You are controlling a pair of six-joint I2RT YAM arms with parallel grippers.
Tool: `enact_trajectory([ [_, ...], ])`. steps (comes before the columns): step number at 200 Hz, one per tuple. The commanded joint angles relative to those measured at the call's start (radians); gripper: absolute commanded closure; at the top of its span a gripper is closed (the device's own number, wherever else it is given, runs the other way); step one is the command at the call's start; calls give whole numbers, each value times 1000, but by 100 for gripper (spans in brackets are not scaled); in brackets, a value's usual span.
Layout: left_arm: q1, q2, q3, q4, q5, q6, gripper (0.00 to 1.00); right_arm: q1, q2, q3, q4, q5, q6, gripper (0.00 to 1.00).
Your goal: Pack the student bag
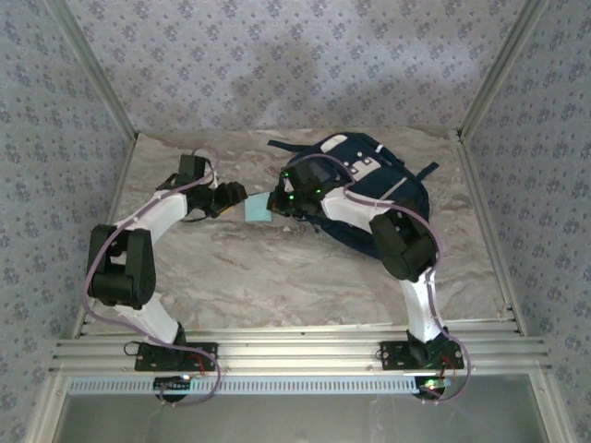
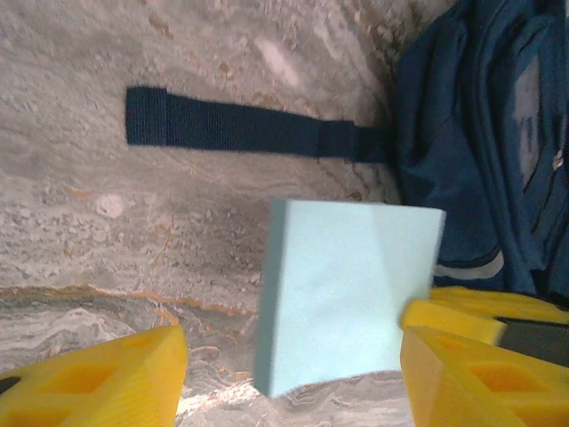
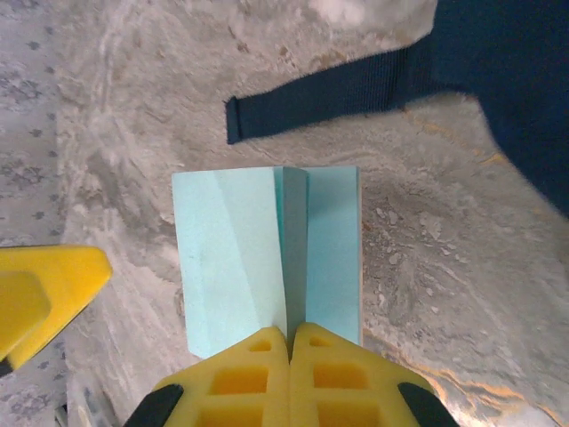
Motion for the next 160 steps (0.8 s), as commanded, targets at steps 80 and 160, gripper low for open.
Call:
enact_trajectory([
  [80,-75,-36,-91,408,201,-241,35,-59,-164,-111,120,-140,25,100],
  [160,-93,-22,-111,492,241,-295,64,-71,-184,-166,217,-170,83,100],
])
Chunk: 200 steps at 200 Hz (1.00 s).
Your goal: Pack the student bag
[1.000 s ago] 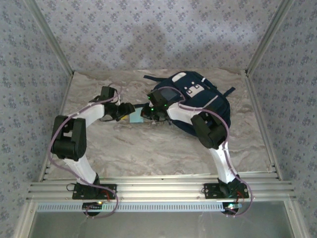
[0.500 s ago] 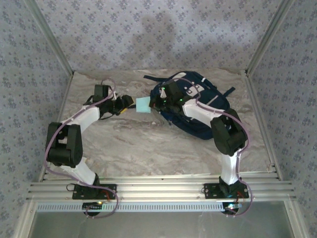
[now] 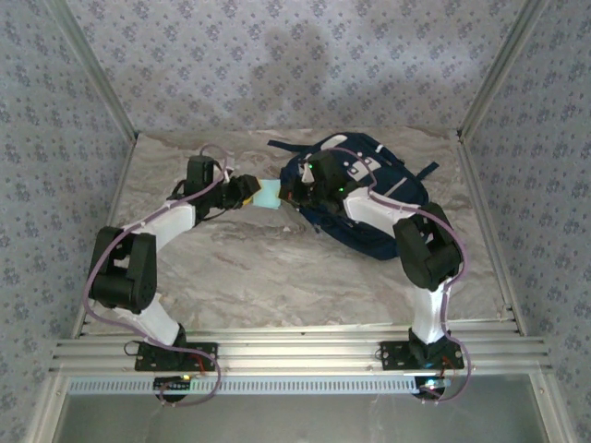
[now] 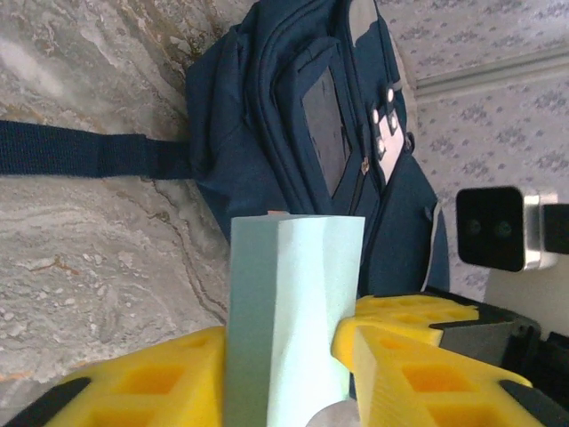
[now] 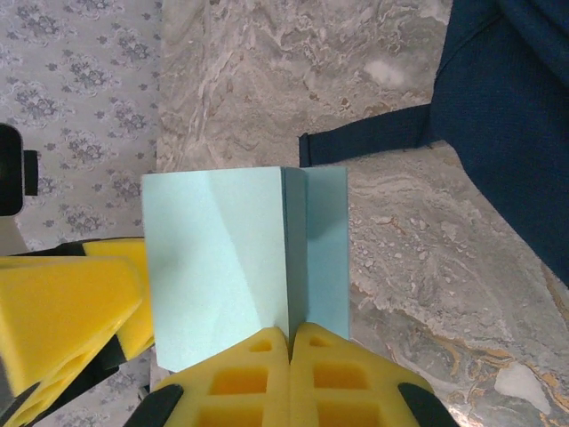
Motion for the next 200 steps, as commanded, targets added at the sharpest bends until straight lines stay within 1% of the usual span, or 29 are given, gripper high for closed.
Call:
enact_trajectory([
  [1,-9,-5,0,72,63,-21,64,6,-44,-20,70,-47,31,100],
  [16,-12,1,10,70,77,-23,63,-2,-49,-45,128,-67,65,100],
  [42,-23,15,32,23,82,-2,52,-15,-66,-73,188,-82,100,100],
  [58,-30,21,35,16,83,2,50,-19,-80,-83,203,-89,109,100],
  [71,-35,25,37,16,86,2,50,-21,-88,-92,221,-92,121,100],
  [97,-37,23,37,27,90,-4,59,-26,-95,-101,228,-86,124,100],
  [117,-37,20,41,24,92,-4,60,-30,-96,-105,240,-91,133,100],
  [129,-37,19,48,4,89,8,58,-32,-100,-112,255,-90,143,100],
  [144,-37,14,45,14,89,4,58,-33,-99,-108,242,-91,137,100],
  [163,-37,9,44,20,87,0,65,-32,-92,-106,236,-92,134,100],
  [186,-37,1,47,17,79,8,76,-33,-83,-108,234,-91,135,100],
  [192,-37,1,47,16,77,8,81,-32,-79,-106,235,-91,135,100],
  [200,-37,0,48,14,72,11,92,-31,-78,-105,234,-93,135,100],
])
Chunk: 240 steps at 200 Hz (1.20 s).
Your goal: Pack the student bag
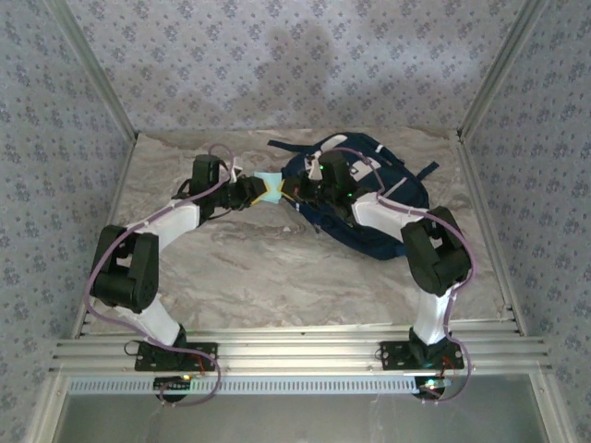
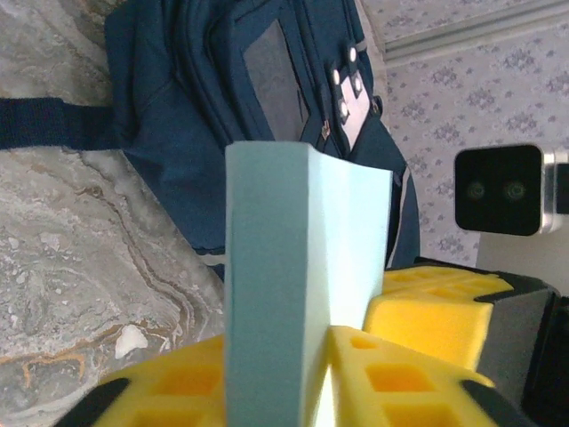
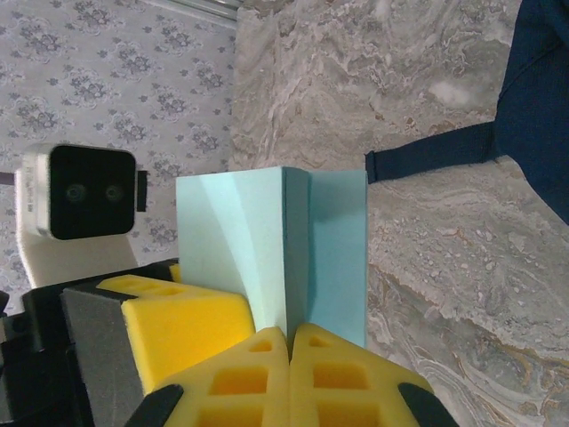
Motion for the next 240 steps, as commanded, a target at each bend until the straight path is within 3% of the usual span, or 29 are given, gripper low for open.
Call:
enact_trajectory([
  [1,-2,-11,29,4,3,13,93,-2,-12,2,30,-24,11,100],
  [6,-2,-11,28,4,1,13,99,-2,-13,2,30,-21,10,100],
  [13,-2,-11,27,1,-3,16,100,-2,-16,2,27,-17,9,94],
  [30,-2,-15,26,-2,-13,17,100,-9,-31,3,0,-10,-8,66],
  [42,-2,-16,26,-5,-18,18,100,-23,-51,4,-45,3,-40,53],
  [71,-2,-22,26,-15,-18,20,100,-89,-143,0,-260,59,-174,42],
  [108,-5,-28,30,-32,1,25,100,-253,-263,8,-640,135,-425,35],
  [134,-13,-40,26,-41,-7,29,100,-391,-341,-27,-787,219,-530,33],
  [166,-21,-44,26,-41,-12,27,99,-544,-368,-98,-824,266,-588,33],
  [240,-24,-65,19,-59,-12,37,99,-710,-231,-74,-701,241,-630,35],
])
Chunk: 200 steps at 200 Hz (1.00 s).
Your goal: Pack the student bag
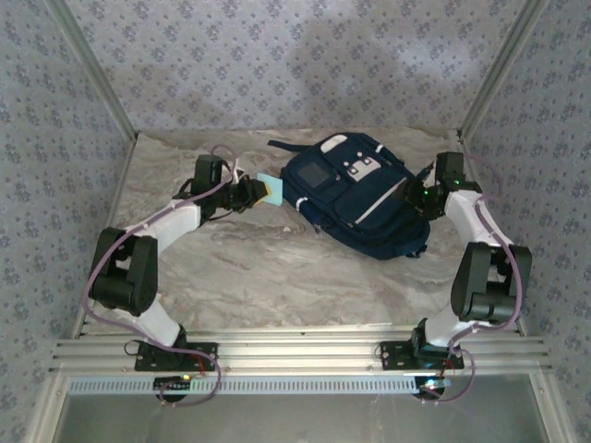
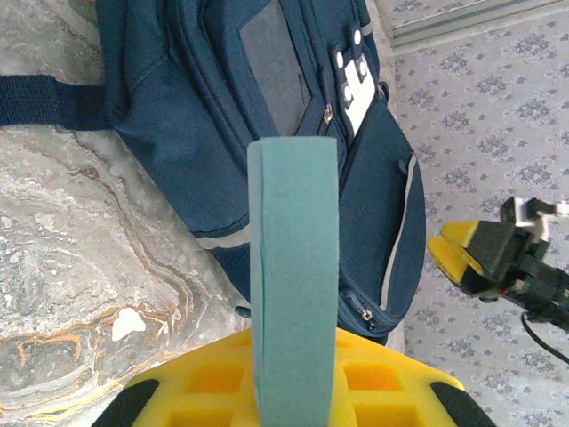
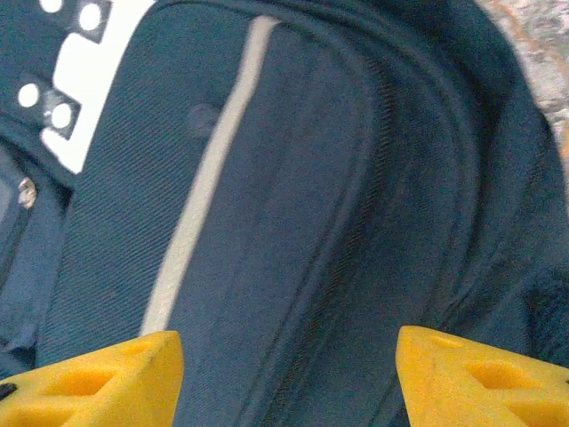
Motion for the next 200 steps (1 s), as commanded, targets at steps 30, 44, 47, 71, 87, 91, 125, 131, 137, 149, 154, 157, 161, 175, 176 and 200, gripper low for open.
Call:
enact_trajectory([
  [30,-3,-48,11,-1,5,18,99,-23,157,111,67,-33,-22,38],
  [44,-3,-55,11,-7,5,20,99,-20,173,123,76,-55,-18,43],
  [47,-3,-57,11,-9,5,20,99,-19,171,125,78,-54,-17,43],
  [71,-3,-66,11,-21,1,25,99,-10,151,114,120,-54,-7,52],
  [87,-5,-64,14,-18,0,22,99,-1,171,130,116,-70,-4,58],
  [91,-5,-63,13,-17,2,22,99,1,177,134,116,-73,-2,62],
  [125,-5,-66,17,-22,4,23,99,18,133,103,173,-115,50,81],
  [131,-6,-67,17,-26,4,25,99,20,110,97,179,-119,64,87],
  [137,-6,-67,20,-32,5,30,99,20,86,87,191,-125,82,92],
  [149,-9,-65,20,-37,5,37,99,28,29,74,224,-143,126,100],
  [154,-9,-64,19,-35,5,39,99,39,10,39,231,-152,141,100],
  [157,-9,-64,19,-35,5,38,99,48,2,38,229,-156,149,100],
  [161,-9,-63,21,-33,7,39,99,60,-7,40,223,-159,156,100],
  [175,-9,-58,27,-31,10,45,99,110,-22,58,176,-162,163,100],
  [176,-9,-58,27,-31,9,45,99,116,-23,58,173,-161,163,100],
  [200,-8,-58,45,-42,16,66,100,225,-27,84,178,-167,240,100],
])
